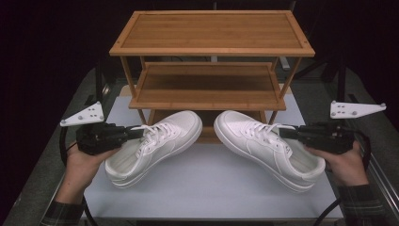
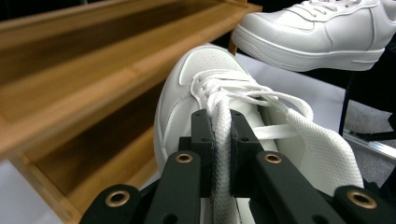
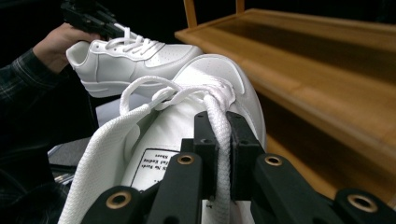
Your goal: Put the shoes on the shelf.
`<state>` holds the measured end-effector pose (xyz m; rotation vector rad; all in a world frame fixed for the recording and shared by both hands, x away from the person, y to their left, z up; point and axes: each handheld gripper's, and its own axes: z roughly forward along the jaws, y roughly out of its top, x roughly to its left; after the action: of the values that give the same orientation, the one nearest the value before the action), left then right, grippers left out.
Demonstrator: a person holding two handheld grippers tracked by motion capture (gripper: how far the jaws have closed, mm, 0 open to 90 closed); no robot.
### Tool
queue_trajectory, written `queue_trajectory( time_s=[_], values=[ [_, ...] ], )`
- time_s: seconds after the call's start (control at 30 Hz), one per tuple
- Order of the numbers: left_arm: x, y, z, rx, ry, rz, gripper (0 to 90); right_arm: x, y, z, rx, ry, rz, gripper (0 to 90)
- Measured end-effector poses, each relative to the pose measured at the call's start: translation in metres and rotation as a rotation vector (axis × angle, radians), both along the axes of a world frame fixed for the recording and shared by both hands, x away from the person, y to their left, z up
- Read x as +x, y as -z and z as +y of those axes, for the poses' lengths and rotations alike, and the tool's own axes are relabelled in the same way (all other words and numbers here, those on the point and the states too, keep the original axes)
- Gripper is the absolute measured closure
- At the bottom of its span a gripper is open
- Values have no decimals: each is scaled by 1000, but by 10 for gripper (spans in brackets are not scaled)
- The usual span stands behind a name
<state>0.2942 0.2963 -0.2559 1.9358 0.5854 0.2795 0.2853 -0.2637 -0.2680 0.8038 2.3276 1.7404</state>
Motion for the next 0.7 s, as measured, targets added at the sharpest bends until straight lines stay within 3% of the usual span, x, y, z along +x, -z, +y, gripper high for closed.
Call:
queue_trajectory(
  time_s=[0.2,0.33,0.7],
  values=[
    [13,-18,-6,-2,4,4,842,11,-20,0,15,9,-14,844],
    [19,-31,-9,-12,39,1,842,21,-36,1,14,16,-24,844],
    [40,-50,-13,-44,-2,-17,842,42,-52,11,-3,38,-21,843]
  ],
)
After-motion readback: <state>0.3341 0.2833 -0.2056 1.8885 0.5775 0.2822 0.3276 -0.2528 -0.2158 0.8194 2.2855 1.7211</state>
